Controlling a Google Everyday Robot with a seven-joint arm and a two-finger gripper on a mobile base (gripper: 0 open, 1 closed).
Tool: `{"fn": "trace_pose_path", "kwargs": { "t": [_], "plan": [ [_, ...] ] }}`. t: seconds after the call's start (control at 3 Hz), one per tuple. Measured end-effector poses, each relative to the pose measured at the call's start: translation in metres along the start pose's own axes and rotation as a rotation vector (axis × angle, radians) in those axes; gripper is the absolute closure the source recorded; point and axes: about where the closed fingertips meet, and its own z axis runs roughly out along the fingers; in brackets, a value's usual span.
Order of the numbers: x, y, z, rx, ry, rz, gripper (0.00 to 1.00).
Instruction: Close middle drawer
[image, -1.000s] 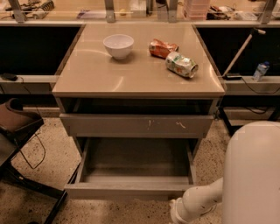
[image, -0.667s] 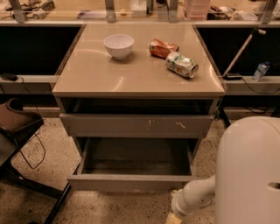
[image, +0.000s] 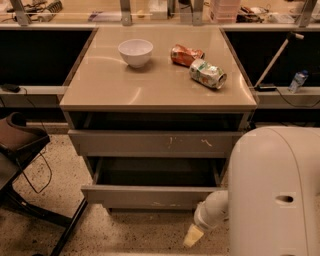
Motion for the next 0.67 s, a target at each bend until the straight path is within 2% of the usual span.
{"fn": "trace_pose_path", "kwargs": {
  "t": [0.67],
  "plan": [
    [-0.028, -0.029, 0.018, -0.003, 0.043, 0.076, 0.00]
  ]
}}
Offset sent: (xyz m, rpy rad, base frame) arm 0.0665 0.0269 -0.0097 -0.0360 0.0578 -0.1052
